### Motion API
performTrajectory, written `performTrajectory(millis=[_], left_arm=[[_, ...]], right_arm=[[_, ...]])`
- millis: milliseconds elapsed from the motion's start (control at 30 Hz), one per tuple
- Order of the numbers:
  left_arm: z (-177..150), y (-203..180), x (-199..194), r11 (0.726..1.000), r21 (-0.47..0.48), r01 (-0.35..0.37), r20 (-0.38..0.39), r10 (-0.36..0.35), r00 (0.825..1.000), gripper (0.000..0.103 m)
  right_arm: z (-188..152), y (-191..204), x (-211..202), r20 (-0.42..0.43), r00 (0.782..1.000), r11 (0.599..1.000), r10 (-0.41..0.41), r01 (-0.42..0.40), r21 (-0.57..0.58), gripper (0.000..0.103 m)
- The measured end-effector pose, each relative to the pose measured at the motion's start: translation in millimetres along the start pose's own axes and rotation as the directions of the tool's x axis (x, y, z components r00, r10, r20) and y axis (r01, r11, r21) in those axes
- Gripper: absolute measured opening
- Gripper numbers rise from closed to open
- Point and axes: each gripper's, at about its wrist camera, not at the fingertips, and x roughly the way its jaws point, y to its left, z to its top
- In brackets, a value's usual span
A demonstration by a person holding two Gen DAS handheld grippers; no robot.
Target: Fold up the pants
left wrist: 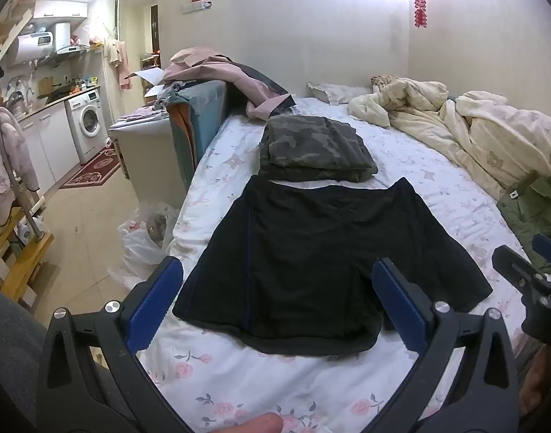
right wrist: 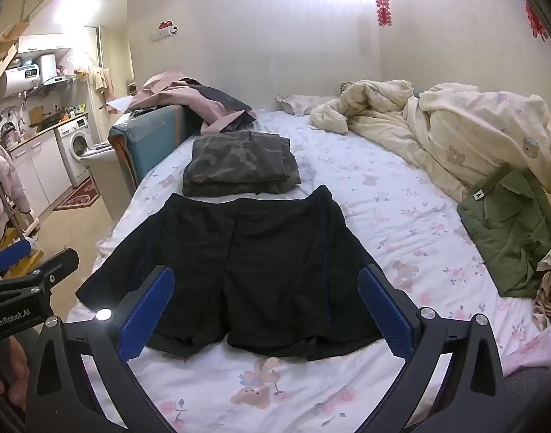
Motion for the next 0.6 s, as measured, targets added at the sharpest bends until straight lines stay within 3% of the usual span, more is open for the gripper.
performTrajectory(millis=[600], left_arm=[[2.4,2.5,2.1,1.000,0.006,-0.001,-0.019,0.001,1.000,0.103]], right_arm=[[2.9,-0.7,-4.7,0.005,1.000,1.000,-0.005,0.005,0.007,0.103]])
